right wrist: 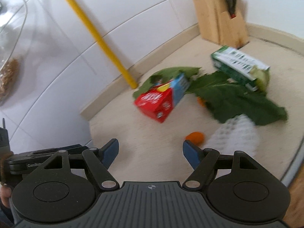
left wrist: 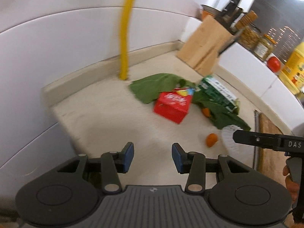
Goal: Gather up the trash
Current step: 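Raise both open tools from the bin back toward the countertop scrap pile, then grasp the ice tea carton with the left tool while the right tool grasps the foam net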
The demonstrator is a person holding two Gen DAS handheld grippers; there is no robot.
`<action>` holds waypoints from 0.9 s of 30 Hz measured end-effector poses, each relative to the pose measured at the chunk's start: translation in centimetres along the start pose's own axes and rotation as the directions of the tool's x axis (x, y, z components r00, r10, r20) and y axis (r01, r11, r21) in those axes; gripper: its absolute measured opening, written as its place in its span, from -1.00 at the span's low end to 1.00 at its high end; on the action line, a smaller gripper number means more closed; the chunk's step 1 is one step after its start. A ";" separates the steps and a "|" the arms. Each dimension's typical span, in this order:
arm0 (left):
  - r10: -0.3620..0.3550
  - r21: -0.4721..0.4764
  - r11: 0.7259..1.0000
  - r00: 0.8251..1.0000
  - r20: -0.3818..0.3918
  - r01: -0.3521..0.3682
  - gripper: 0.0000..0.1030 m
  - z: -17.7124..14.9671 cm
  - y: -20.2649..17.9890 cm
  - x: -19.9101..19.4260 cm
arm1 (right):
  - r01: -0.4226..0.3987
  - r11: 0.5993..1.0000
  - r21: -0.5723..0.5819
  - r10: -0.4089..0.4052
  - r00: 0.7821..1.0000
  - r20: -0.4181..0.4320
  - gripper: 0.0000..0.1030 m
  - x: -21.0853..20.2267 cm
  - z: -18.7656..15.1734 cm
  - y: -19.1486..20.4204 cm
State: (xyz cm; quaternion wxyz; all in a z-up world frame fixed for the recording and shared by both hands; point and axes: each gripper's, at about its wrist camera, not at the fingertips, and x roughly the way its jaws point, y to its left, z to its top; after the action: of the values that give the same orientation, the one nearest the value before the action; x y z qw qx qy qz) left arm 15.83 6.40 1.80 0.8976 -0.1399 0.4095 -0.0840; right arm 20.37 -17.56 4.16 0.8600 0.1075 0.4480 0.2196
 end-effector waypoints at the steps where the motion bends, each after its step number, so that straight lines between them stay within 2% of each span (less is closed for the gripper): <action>1: -0.009 0.012 1.000 1.000 -0.002 0.009 -0.25 0.3 -0.6 0.4 | 0.011 1.000 0.003 -0.011 1.000 0.007 0.56 -0.2 0.1 -0.4; 8: -0.044 0.108 0.993 0.999 -0.008 0.045 -0.25 2.5 -4.5 3.1 | 0.083 0.996 0.024 -0.084 0.996 0.038 0.57 -1.1 1.1 -3.2; 14: -0.009 0.188 0.982 1.000 0.012 0.006 -0.25 5.7 -5.8 4.9 | 0.115 0.993 0.031 -0.117 0.991 0.060 0.57 -1.2 2.3 -4.9; 17: 0.009 0.252 0.968 1.000 0.012 -0.012 -0.25 7.7 -6.3 6.5 | 0.130 0.991 0.031 -0.132 0.989 0.068 0.59 -1.1 2.8 -5.4; 23: 0.014 0.346 0.938 0.999 -0.033 -0.001 -0.22 11.2 -7.0 10.7 | 0.176 0.984 0.002 -0.175 0.982 0.065 0.63 -0.9 3.3 -6.0; 27: 0.033 0.342 0.940 0.997 -0.065 -0.009 -0.22 12.6 -6.8 12.9 | 0.223 0.975 -0.018 -0.221 0.974 0.056 0.64 -0.8 3.3 -6.8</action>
State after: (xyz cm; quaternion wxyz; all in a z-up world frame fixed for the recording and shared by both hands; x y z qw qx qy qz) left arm 33.48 -1.13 2.66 0.8943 0.0251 0.4212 -0.1488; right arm 24.60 -23.89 3.98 0.8921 0.0521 0.4312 0.1247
